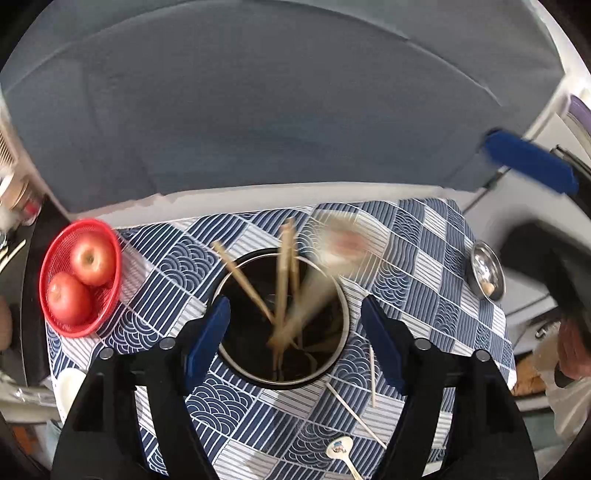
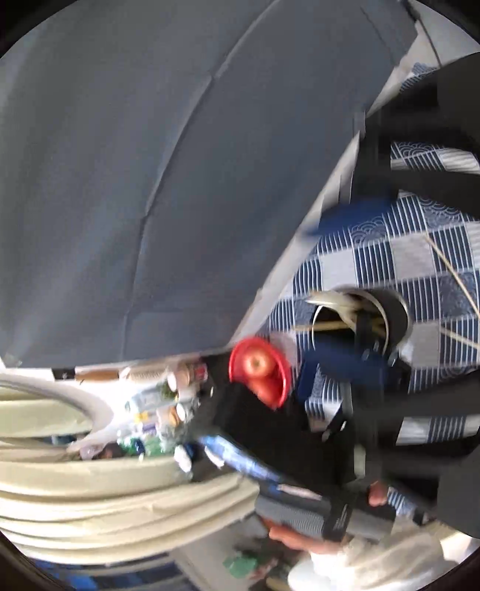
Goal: Organize utensils
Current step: 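Carry both white spoons over the black cup and open both tools to drop them, then move both open tools down to the remaining white spoons on the cloth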
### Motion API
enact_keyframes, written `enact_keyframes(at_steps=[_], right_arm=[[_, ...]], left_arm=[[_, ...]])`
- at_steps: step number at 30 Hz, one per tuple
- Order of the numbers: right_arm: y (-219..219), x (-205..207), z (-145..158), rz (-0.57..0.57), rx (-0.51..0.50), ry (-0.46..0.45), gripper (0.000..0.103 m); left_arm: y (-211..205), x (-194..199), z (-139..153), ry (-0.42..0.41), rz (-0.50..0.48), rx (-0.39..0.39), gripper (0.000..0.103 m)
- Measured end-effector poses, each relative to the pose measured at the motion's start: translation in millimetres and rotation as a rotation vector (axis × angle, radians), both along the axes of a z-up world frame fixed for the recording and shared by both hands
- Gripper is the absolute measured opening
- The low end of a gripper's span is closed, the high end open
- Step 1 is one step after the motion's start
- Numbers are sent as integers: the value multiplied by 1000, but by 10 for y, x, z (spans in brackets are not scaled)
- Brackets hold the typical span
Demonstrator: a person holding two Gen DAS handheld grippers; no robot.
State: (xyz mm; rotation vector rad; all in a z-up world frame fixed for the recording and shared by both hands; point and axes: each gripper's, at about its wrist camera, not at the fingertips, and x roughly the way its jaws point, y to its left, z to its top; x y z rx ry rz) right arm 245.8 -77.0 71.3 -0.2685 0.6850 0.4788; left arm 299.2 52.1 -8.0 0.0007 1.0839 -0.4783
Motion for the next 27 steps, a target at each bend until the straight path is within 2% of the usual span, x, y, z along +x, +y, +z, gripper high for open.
enact_keyframes(at_steps=[2, 3, 4, 10, 12, 20, 27], right_arm=[[-80, -5, -27, -3, 12, 9, 73], [-101, 3, -45, -6, 16, 21, 81], [-148, 18, -72, -19, 25, 38, 84], [-240, 44, -220, -66, 48, 83, 85], [-244, 7, -312, -60, 33, 101, 85], [-170, -130, -620, -9, 10, 183, 87], [-105, -257, -838, 35, 7, 234, 87]], left_arm=[[51, -56, -54, -2, 10, -1, 86], [61, -83, -67, -11, 16, 14, 87], [71, -111, -80, -17, 21, 30, 87], [191, -262, -158, -3, 55, 85, 88], [253, -311, -175, 4, 69, 78, 94], [438, -534, -309, 60, 135, 39, 95], [549, -773, -421, 77, 183, 76, 95]])
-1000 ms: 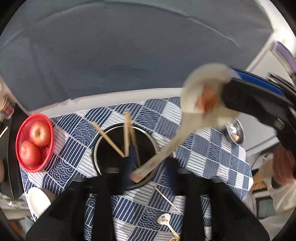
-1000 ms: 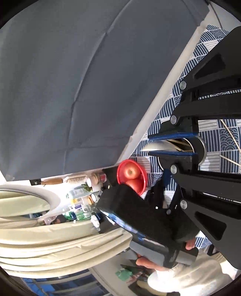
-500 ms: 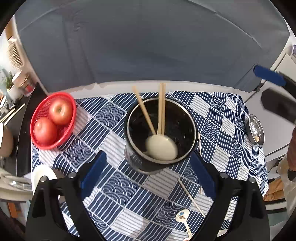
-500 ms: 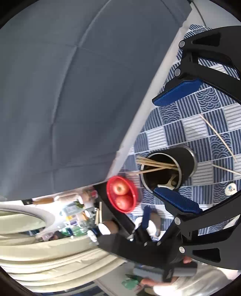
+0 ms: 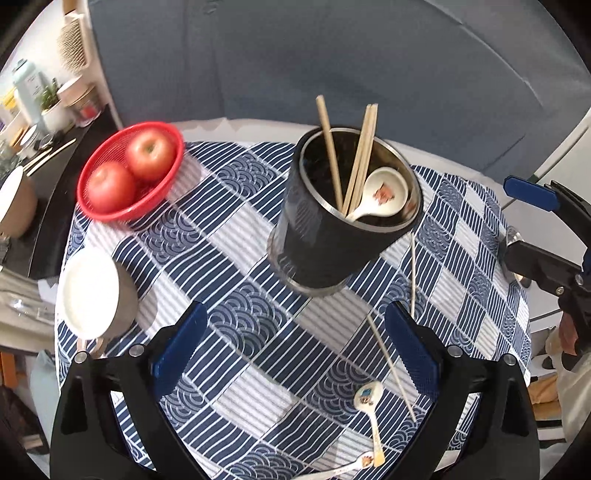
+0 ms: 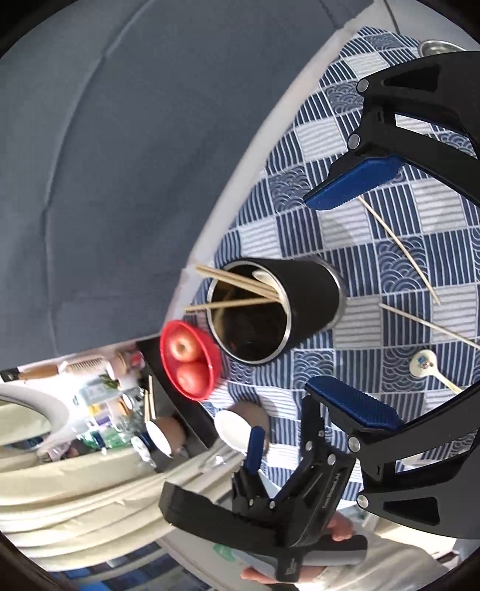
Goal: Organize utensils
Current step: 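Move both open tools down to the remaining white spoons on the cloth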
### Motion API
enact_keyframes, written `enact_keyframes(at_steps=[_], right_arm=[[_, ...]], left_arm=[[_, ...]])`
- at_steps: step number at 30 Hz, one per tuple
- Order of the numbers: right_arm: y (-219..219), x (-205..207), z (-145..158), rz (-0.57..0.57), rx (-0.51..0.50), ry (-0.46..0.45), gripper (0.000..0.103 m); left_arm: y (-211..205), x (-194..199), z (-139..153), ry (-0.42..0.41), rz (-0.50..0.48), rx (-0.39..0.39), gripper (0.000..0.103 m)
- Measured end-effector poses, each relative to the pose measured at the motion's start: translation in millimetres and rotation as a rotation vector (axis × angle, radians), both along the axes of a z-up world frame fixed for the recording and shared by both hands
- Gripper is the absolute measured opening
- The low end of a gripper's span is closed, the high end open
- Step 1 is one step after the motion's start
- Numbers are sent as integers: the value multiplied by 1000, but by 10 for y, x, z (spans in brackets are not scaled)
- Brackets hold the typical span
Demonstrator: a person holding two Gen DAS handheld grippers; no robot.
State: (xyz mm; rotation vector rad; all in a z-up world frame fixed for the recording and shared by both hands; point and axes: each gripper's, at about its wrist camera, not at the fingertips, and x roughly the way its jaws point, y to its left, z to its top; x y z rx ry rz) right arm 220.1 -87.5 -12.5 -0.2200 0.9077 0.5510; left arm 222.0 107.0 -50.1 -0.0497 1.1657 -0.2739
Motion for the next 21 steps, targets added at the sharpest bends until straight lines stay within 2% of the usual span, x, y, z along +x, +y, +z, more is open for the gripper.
enact_keyframes(at_steps=[8, 21], right_arm=[[151, -123, -229, 72, -14, 62, 87], [327, -402, -671, 175, -29, 178, 87]], left_arm=[[177, -283, -126, 37, 64, -6, 95], [232, -824, -483, 113, 121, 64, 95]])
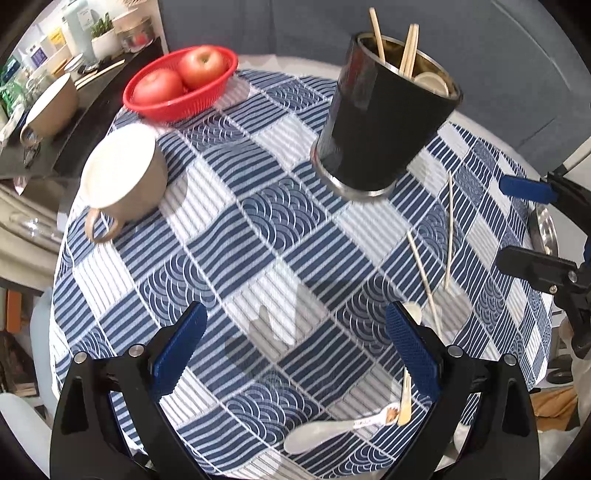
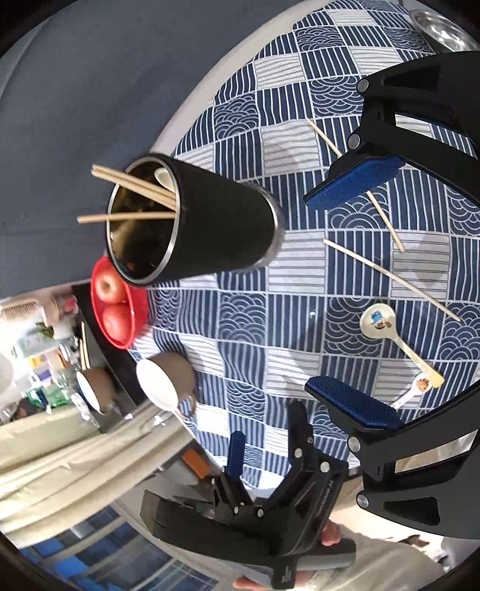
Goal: Organize utensils
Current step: 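Move both open tools down to the remaining white spoons on the cloth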
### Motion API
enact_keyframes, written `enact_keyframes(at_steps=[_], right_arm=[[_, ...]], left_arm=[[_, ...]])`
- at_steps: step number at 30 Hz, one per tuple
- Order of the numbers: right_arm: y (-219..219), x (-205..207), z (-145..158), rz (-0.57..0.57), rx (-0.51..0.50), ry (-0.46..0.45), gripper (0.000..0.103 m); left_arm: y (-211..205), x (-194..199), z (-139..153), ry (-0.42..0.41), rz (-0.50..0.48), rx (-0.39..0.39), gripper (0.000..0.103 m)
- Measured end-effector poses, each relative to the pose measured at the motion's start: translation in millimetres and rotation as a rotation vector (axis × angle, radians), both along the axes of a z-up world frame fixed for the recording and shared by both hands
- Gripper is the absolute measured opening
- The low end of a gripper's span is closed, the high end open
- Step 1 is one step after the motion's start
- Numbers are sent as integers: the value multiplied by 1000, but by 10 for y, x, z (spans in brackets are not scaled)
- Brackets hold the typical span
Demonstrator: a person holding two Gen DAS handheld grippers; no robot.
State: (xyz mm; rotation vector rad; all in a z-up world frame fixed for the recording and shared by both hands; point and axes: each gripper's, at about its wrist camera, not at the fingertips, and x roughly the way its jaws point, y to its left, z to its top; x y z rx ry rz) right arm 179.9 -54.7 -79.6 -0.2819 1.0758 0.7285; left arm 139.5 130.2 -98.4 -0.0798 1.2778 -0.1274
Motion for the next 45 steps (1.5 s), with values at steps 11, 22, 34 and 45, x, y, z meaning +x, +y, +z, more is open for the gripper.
enact_keyframes(at_steps=[11, 22, 34, 45], right_arm=[[156, -143, -331, 94, -54, 50, 87], [224, -167, -691, 131, -104, 114, 87], [233, -165, -1088, 151, -152, 193, 75], [146, -94, -1242, 123, -125, 304, 5]], left_arm=[[-90, -348, -261, 56, 39, -8, 95], [-162, -534, -435, 93, 35, 21, 95], [-151, -631, -559, 134, 29, 16, 95], [-260, -720, -676, 172, 9, -4, 95]])
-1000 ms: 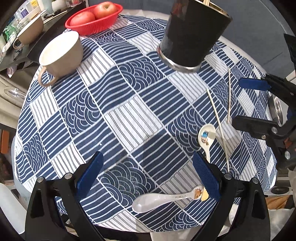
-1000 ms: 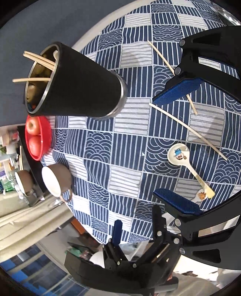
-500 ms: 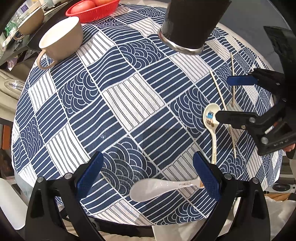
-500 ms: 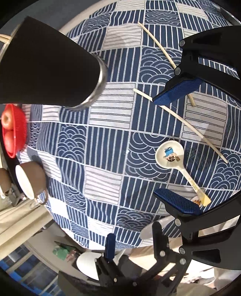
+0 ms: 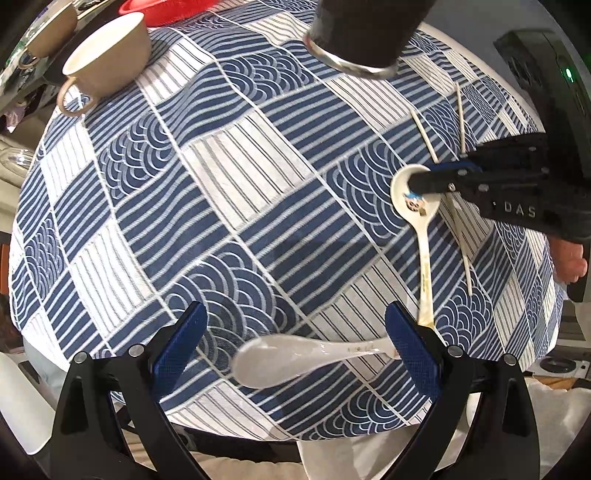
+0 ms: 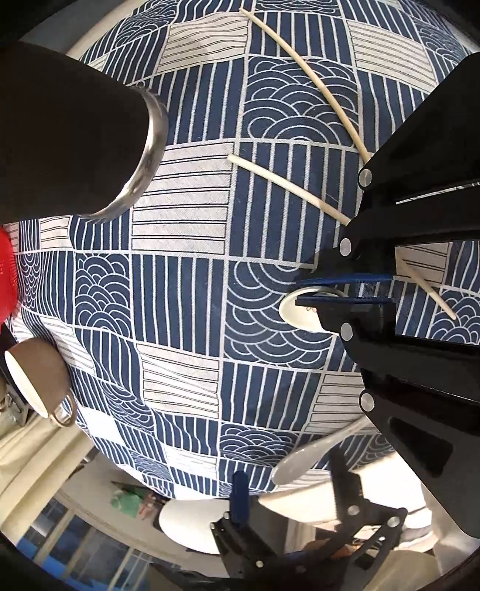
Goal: Organize utensils
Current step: 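Move both open tools down to the remaining white spoons on the cloth, then close the left tool on a white spoon while the right tool grasps another spoon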
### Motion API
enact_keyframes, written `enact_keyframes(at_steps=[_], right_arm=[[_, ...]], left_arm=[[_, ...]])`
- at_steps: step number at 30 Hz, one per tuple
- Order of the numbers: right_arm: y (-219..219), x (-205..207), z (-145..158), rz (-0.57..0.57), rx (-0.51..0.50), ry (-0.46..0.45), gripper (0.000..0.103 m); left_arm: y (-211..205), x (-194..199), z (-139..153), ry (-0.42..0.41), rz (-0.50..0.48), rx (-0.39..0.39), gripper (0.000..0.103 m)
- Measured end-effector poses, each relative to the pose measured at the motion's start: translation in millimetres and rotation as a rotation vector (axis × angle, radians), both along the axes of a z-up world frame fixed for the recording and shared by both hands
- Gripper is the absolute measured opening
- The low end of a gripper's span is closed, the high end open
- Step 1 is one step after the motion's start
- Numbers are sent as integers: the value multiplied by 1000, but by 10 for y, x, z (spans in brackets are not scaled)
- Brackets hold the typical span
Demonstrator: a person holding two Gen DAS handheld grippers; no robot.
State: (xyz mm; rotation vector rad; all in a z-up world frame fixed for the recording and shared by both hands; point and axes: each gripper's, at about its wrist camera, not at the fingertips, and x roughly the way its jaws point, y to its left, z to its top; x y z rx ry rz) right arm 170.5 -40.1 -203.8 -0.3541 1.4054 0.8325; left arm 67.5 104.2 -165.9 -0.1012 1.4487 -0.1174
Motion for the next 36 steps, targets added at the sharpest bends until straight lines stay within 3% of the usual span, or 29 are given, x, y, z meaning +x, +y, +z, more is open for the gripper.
enact_keyframes(at_steps=[16, 19, 20, 21, 22, 23, 26, 36], right_arm=[[-20, 0, 51, -68, 50, 35, 5], [-37, -1, 76, -85, 85, 52, 6], [-52, 2, 87, -92, 100, 62, 6], [-67, 7, 102, -103, 122, 74, 6], [-72, 7, 116, -111, 137, 82, 6], [-102, 6, 140, -120, 153, 87, 6], [-144, 14, 228, -136, 171, 76, 5], [-161, 97, 563, -159, 230, 24, 5]], left_arm=[[-539, 43, -96, 33, -139, -82, 92], [-652, 60, -124, 45, -172, -95, 84], [-690, 73, -148, 54, -177, -84, 77], [-703, 87, -166, 62, -175, -78, 59], [-704, 106, -155, 55, -165, -64, 51], [-680, 133, -146, 69, -155, -113, 10], [-571, 197, -121, 86, -119, -172, 10], [-457, 295, 177, 40, -169, -152, 10]])
